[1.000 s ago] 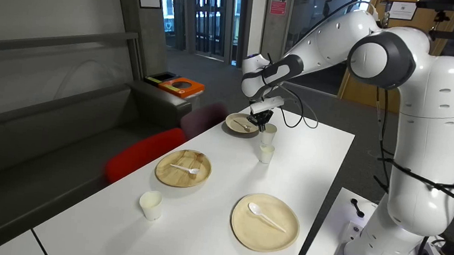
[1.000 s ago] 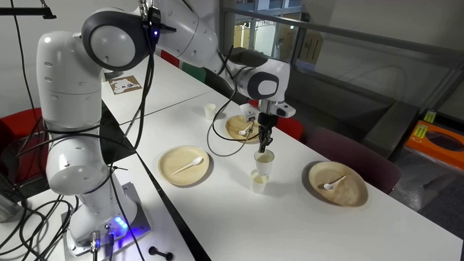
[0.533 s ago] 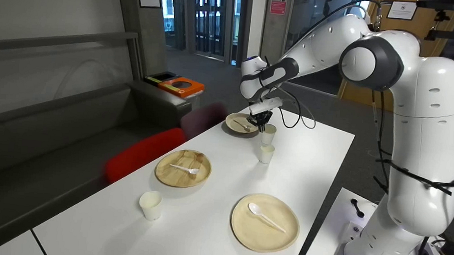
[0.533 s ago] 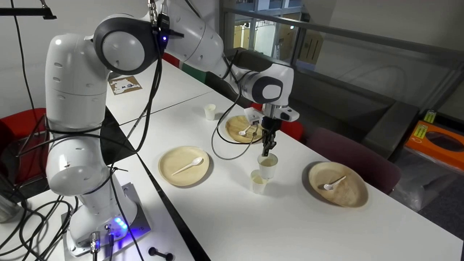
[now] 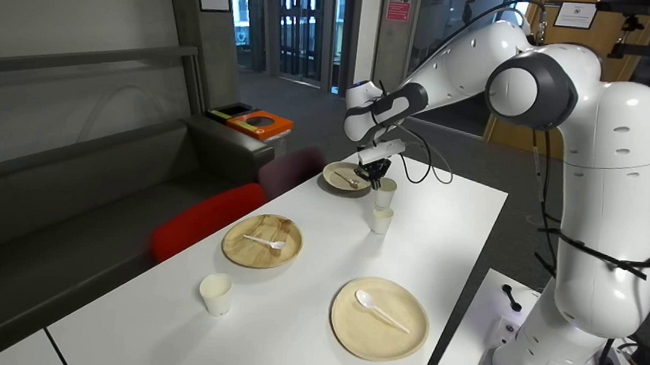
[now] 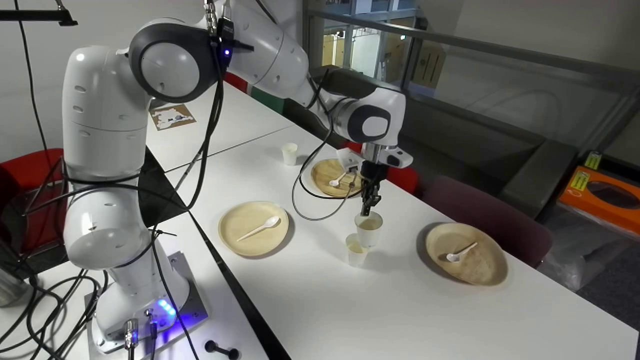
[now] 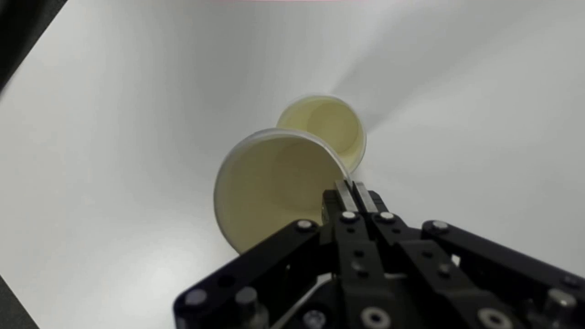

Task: Move the middle cup to the right, then put the right and left cups in the middle cup

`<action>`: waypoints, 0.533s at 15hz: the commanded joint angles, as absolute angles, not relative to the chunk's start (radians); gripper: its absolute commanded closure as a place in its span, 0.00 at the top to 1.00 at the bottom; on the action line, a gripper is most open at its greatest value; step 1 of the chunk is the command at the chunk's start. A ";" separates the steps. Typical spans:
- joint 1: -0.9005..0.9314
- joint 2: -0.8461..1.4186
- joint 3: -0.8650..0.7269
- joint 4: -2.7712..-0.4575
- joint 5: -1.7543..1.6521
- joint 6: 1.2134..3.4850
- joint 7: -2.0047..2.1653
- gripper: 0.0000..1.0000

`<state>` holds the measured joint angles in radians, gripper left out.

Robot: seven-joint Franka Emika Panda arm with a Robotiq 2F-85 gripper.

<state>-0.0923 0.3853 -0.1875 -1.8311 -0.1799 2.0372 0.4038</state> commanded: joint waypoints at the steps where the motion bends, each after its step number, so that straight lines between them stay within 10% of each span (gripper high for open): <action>1: -0.103 0.385 -0.181 -1.811 -0.154 1.982 0.342 0.01; 8: -0.110 0.390 -0.178 -1.801 -0.132 1.922 0.284 0.01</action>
